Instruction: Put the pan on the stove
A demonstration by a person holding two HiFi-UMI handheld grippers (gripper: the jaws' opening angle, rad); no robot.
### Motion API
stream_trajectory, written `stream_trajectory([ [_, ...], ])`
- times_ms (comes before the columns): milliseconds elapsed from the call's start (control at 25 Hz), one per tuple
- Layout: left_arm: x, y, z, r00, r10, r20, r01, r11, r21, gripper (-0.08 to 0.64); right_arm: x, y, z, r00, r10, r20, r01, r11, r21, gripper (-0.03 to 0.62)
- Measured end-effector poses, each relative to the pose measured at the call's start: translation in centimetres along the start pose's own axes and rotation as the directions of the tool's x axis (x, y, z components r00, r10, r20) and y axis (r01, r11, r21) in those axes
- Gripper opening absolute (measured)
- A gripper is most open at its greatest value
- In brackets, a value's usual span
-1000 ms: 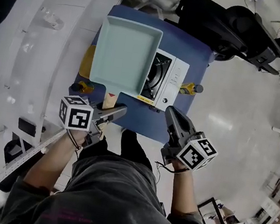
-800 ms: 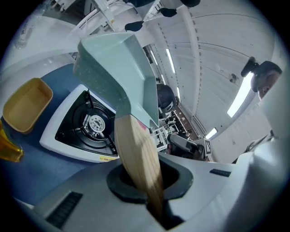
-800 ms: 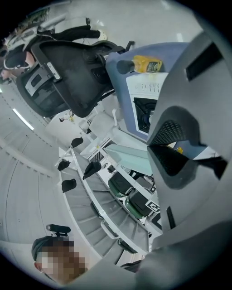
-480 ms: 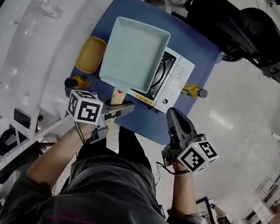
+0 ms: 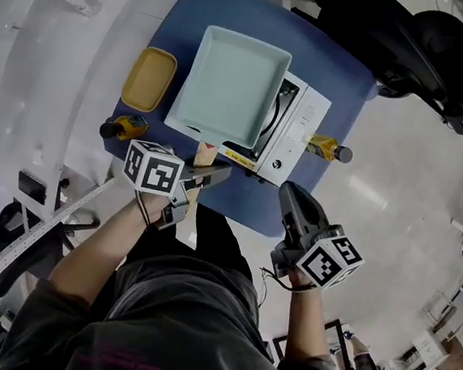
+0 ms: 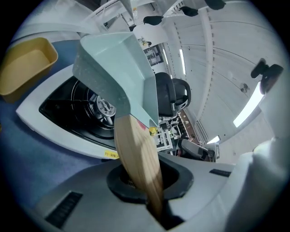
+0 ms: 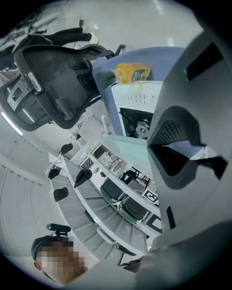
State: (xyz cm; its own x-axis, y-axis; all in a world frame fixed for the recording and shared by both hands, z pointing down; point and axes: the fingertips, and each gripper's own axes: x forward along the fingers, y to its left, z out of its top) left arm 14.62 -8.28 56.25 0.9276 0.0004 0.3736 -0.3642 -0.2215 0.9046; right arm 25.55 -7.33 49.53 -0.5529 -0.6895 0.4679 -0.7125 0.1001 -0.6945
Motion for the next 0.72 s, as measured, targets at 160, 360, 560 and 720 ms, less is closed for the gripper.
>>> stream_trajectory([
  [160, 0.7, 1.0, -0.3, 1.000, 0.006, -0.011, -0.006, 1.000, -0.007, 0.026, 0.4, -0.4, -0.8, 1.000, -0.002, -0.015, 0.002, 1.000, 0.009, 0.003],
  [360, 1.3, 2.3, -0.4, 1.000, 0.013, -0.026, -0.014, 1.000, -0.022, 0.026, 0.7, -1.0, -2.1, 0.999, -0.009, -0.037, 0.010, 1.000, 0.026, 0.003],
  [560, 1.5, 2.9, -0.6, 0.999, 0.022, -0.037, -0.023, 0.999, -0.029, 0.028, 0.8, -1.4, -2.8, 0.999, -0.016, -0.049, 0.018, 0.999, 0.041, 0.003],
  [720, 1.8, 3.2, -0.9, 0.999, 0.023, -0.044, -0.025, 0.999, -0.035, 0.028, 0.8, -1.6, -3.2, 0.998, -0.017, -0.057, 0.020, 0.998, 0.052, 0.003],
])
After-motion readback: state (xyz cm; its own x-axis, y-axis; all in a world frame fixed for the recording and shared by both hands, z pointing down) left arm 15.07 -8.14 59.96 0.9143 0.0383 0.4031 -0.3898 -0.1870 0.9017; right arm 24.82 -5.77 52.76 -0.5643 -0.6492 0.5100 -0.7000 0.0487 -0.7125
